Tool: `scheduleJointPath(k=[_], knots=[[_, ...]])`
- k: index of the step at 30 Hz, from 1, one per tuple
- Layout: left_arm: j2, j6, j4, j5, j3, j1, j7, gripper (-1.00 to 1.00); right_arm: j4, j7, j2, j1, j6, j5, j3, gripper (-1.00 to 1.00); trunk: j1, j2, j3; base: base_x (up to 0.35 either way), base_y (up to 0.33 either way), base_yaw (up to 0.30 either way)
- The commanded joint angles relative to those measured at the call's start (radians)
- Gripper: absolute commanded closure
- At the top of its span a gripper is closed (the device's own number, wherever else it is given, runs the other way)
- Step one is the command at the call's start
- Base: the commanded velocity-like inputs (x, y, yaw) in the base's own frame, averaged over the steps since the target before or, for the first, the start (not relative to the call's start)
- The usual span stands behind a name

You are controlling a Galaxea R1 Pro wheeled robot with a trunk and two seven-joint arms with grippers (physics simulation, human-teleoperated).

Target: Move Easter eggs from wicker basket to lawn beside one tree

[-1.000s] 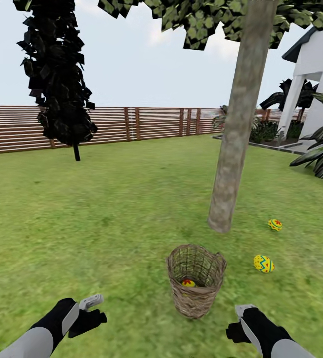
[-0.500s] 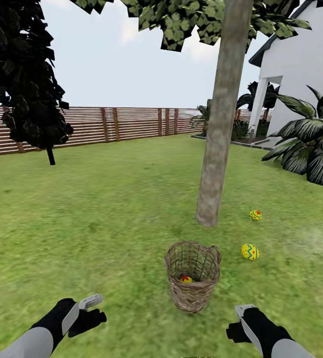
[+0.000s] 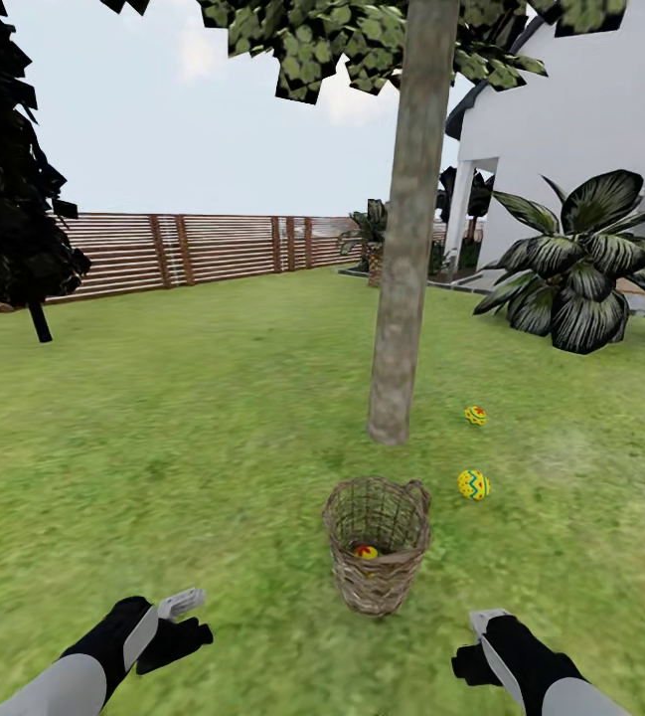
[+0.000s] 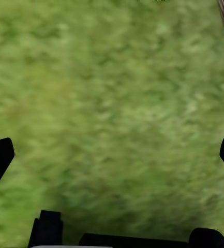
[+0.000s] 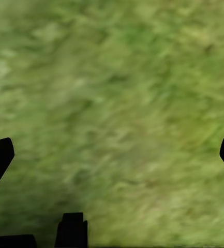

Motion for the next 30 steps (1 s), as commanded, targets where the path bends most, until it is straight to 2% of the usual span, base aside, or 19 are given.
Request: scheduleJointPath(k=[1, 19, 25, 30], knots=[[0.0, 0.006, -0.002, 0.01, 0.001, 0.0, 0.001, -1.0, -0.002, 0.001, 0.0, -0.001, 0.006, 0.005, 0.005, -1.0, 0.0, -0.001, -0.001, 0.0, 0.335, -0.287], [0.0, 0.006, -0.002, 0.01, 0.001, 0.0, 0.001, -1.0, -0.002, 0.001, -0.001, 0.0, 0.006, 0.006, 0.005, -1.0, 0.0, -0.001, -0.001, 0.0, 0.336, -0.284], [0.0, 0.006, -0.001, 0.01, 0.001, 0.0, 0.001, -1.0, -0.002, 0.001, 0.0, -0.001, 0.006, 0.006, 0.005, -1.0, 0.0, -0.001, -0.001, 0.063, 0.334, -0.193], [0.0, 0.006, -0.001, 0.011, 0.002, 0.0, 0.001, -1.0, -0.002, 0.001, 0.0, -0.001, 0.006, 0.006, 0.005, -1.0, 0.0, -0.001, -0.001, 0.222, 0.268, -0.099]])
